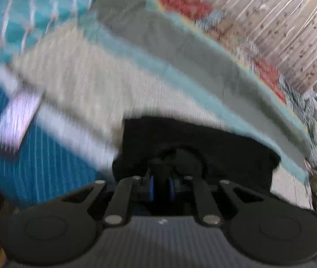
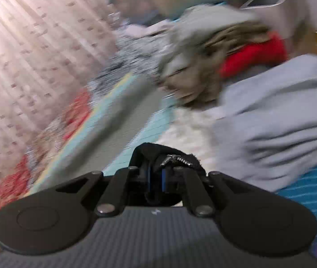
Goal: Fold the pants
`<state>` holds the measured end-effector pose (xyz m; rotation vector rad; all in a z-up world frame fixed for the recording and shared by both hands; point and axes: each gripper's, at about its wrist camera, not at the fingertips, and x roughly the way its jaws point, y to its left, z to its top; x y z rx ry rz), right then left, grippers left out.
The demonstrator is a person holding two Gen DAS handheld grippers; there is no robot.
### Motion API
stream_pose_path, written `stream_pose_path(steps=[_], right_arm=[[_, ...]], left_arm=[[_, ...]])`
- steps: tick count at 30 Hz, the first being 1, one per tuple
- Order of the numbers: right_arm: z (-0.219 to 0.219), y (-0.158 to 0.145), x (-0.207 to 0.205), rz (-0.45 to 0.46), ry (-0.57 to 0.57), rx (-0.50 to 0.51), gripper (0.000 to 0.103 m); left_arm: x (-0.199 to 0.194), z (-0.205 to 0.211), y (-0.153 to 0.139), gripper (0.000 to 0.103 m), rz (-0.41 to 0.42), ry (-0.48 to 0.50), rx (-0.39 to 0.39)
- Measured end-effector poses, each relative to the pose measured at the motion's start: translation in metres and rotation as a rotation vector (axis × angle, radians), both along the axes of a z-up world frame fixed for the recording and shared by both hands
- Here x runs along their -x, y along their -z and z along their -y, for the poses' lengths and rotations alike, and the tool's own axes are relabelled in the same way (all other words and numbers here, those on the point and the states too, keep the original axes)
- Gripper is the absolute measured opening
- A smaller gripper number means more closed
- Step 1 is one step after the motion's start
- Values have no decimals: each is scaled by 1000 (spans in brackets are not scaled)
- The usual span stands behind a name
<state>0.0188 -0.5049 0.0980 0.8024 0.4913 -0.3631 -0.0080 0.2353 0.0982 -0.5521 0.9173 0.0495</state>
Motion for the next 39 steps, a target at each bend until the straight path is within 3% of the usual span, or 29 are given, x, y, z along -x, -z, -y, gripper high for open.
stream_pose_path(steps=[4, 6, 7, 8, 10, 15, 20, 23, 26, 28, 30, 32, 33, 34, 35, 36, 38, 39], right_arm=[[3, 33, 10, -171, 43, 91, 12], [-2, 58, 8, -270, 51, 67, 17], [-2, 67, 12, -290, 67, 20, 25], [-2, 70, 18, -274, 77, -27, 40], [-8, 70, 31, -213, 79, -94, 54], [-26, 48, 58, -207, 64, -12, 54], [-34, 37, 69, -171, 69, 0, 54], [-40, 35, 58, -141, 41, -11, 54], [-53, 32, 44, -113, -15, -16, 54], [-65, 31, 37, -111, -60, -20, 54], [-76, 32, 24, -115, -111, -26, 54], [-84, 34, 10, -127, -157, -32, 54], [-88, 35, 0, -136, -180, -31, 54], [-92, 34, -8, -141, -196, -30, 54], [-96, 33, -19, -144, -215, -33, 55], [-100, 33, -31, -149, -240, -38, 55], [-111, 34, -58, -157, -290, -42, 55], [-118, 35, -74, -161, -319, -39, 55]], left_arm=[[34, 22, 66, 13, -168, 23, 12], [38, 33, 98, 19, -265, 30, 2], [40, 35, 104, 21, -279, 33, 2], [41, 38, 105, 22, -280, 41, -1], [41, 38, 93, 29, -242, 62, -32], [47, 12, 48, 39, -87, 45, -37], [42, -36, 6, 52, 63, -92, -90], [8, -52, -11, 54, 92, -108, -145], [-44, -44, -15, 65, 130, -65, -225], [-75, -32, -10, 83, 134, -8, -217], [-109, -16, 1, 93, 126, 48, -200], [-140, 3, 20, 95, 102, 112, -212], [-156, 15, 32, 95, 70, 153, -234], [-167, 25, 42, 86, 40, 180, -255], [-178, 36, 55, 74, 4, 216, -276], [-178, 45, 69, 45, -35, 252, -290], [-179, 57, 81, 27, -83, 281, -343], [-174, 60, 78, 21, -65, 281, -357]])
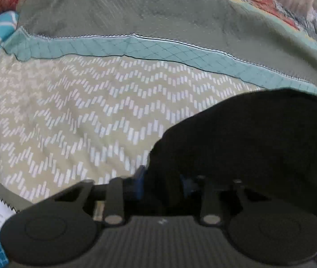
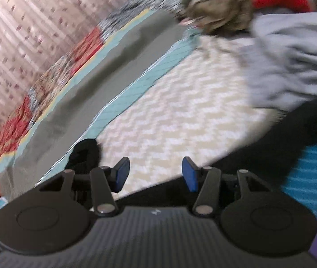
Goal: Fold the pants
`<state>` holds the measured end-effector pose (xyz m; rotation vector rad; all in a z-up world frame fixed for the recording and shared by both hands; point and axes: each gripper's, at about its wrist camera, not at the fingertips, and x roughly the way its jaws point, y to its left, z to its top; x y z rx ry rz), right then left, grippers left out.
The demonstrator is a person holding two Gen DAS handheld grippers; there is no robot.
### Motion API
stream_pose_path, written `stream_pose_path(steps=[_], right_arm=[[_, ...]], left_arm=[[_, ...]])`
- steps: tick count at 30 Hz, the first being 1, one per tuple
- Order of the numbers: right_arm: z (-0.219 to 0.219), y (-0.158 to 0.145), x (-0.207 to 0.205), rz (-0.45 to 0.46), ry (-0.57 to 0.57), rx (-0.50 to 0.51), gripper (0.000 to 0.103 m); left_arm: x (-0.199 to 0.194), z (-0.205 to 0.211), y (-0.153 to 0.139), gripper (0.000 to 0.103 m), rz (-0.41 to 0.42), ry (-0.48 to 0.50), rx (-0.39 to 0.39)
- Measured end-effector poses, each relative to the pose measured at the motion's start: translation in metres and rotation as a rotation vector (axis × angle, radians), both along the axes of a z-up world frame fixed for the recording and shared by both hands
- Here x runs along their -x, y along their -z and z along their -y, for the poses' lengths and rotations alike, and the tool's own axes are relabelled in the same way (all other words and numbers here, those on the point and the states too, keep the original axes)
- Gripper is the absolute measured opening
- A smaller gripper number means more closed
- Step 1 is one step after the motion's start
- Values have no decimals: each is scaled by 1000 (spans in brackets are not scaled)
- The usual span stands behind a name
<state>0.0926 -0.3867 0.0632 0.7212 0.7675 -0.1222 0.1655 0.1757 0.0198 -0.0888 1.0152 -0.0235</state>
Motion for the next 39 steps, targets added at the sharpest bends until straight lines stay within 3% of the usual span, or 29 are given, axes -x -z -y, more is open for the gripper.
stream_pose_path(steps=[4, 9, 14, 16, 19, 21, 22, 23, 24, 27, 30, 35, 39], right_arm=[[-31, 11, -61, -1, -117, 22, 55], [-74, 46, -133, -36, -189, -17, 55], [-129, 64, -169, -35, -285, -13, 54], [-142, 69, -176, -55, -306, 5, 54], [-149, 73, -182, -66, -301, 54, 54], [-143, 78, -186, -67, -279, 20, 55], [-143, 78, -186, -78, -270, 24, 47], [-150, 78, -188, -103, -279, 53, 5], [-159, 75, -189, -138, -306, 69, 6], [-157, 31, -176, -32, -315, 119, 6], [-123, -32, -158, 125, -218, 121, 6], [-81, -135, -104, 386, -86, 365, 6], [-52, -164, -55, 434, -61, 502, 6]], left_arm=[[41, -21, -43, 14, 99, -19, 125], [114, -72, -101, 14, 242, -162, 271], [154, -93, -106, 14, 223, -253, 265], [170, -106, -107, 14, 229, -308, 320], [186, -117, -110, 14, 238, -366, 361], [187, -126, -107, 14, 237, -378, 364], [186, -127, -108, 14, 235, -379, 366], [184, -126, -107, 14, 233, -375, 369], [182, -124, -106, 14, 234, -369, 368], [175, -114, -109, 14, 252, -326, 359], [158, -98, -116, 14, 274, -251, 360], [125, -64, -130, 14, 334, -127, 348], [111, -44, -125, 14, 321, -77, 354]])
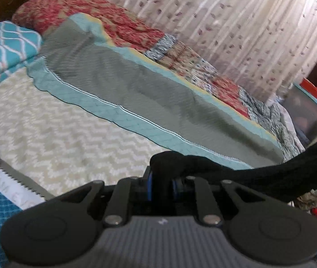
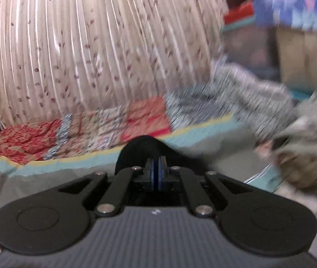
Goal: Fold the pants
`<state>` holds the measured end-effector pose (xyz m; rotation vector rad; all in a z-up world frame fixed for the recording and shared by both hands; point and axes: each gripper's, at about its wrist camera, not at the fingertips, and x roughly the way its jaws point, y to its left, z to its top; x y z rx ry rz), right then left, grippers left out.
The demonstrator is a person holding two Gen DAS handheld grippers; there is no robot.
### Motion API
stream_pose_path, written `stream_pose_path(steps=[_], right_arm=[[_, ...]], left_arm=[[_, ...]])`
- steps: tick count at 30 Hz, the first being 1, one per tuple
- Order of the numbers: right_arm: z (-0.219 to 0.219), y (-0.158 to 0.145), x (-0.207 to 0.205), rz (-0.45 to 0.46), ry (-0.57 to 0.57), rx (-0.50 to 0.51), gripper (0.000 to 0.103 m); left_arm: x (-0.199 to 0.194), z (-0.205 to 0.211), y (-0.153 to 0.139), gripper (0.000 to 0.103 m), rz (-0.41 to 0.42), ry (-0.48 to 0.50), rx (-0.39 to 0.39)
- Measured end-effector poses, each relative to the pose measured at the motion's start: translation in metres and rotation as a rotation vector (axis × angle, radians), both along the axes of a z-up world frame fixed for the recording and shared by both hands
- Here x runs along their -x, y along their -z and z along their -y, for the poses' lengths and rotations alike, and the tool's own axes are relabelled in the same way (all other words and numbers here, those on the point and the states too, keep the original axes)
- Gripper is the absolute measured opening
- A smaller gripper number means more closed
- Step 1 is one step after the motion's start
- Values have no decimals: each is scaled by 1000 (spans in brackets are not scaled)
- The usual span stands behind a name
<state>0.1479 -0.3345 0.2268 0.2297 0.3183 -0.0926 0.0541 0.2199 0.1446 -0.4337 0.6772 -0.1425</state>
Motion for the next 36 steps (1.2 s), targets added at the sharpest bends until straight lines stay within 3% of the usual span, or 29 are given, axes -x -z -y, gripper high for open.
stream_pose_path(steps=[4, 6, 7, 8, 10, 13, 17, 21, 25, 28, 29, 30, 31, 32, 36], right_arm=[[14, 40, 42, -137, -42, 61, 11], [16, 82, 56, -268, -81, 43, 25], [19, 104, 64, -333, -74, 41, 44], [19, 124, 71, -379, -52, 44, 47], [30, 156, 84, -470, 16, 28, 46], [63, 173, 100, -483, 120, -125, 46], [104, 157, 97, -415, 250, -230, 45], [119, 147, 74, -382, 286, -212, 46], [117, 175, 28, -518, 253, -122, 47], [121, 211, 1, -635, 228, -213, 48], [119, 223, -6, -670, 231, -197, 46], [112, 228, -10, -676, 240, -126, 40], [103, 227, -10, -659, 248, -43, 21], [99, 224, -9, -647, 248, -27, 10], [116, 176, -9, -454, 304, -79, 8]], left_arm=[[9, -3, 16, 14, -51, -14, -16], [14, -9, 27, 14, -96, -23, -4], [17, -12, 33, 14, -123, -25, 3], [19, -12, 38, 14, -145, -23, 3], [26, -9, 44, 14, -170, -20, -26], [33, -8, 40, 14, -165, -14, -41], [36, -4, 33, 14, -150, -20, -40], [35, 3, 29, 15, -142, -20, -61], [32, 2, 27, 14, -152, -33, -58], [25, 2, 23, 15, -152, -35, -76], [21, 3, 22, 15, -148, -36, -88], [16, 3, 19, 14, -142, -36, -106], [11, 3, 16, 14, -135, -36, -121], [4, 2, 12, 14, -127, -38, -136], [-33, -7, -5, 14, -93, -35, -120]])
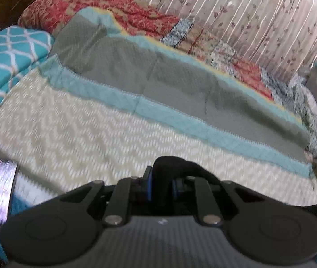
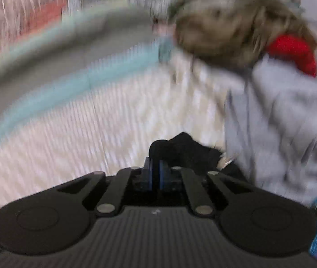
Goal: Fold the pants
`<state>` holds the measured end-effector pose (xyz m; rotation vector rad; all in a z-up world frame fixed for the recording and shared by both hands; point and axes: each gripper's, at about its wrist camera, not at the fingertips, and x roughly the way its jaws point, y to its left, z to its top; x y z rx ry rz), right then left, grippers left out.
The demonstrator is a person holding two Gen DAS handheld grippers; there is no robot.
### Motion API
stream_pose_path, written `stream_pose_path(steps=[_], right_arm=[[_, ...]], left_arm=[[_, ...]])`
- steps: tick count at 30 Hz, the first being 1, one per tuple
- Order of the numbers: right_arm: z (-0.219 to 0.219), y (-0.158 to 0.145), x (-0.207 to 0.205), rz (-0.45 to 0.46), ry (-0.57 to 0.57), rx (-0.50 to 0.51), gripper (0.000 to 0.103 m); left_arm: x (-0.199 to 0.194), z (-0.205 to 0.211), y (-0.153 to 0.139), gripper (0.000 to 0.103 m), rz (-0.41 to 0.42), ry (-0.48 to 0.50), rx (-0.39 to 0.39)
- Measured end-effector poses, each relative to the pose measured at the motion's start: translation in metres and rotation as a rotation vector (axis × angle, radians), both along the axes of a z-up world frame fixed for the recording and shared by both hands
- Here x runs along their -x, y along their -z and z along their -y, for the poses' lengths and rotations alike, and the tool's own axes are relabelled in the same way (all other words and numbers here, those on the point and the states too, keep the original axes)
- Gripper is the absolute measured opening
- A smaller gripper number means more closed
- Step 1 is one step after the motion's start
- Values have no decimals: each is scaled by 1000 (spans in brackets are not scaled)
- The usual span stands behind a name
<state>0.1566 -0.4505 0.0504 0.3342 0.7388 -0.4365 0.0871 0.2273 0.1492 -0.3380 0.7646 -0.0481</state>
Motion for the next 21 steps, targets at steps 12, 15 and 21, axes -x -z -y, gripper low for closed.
stream_pose_path(steps=[12, 15, 21], right_arm=[[4, -10, -128, 44, 86, 34, 53], [-4, 1, -104, 83, 9, 2, 50], [29, 11, -52, 79, 16, -83, 51]], left_arm=[[-172, 74, 101, 40, -206, -99, -289], [-150, 76, 110, 43, -171, -48, -260], [-84, 35, 84, 53, -122, -56, -169]])
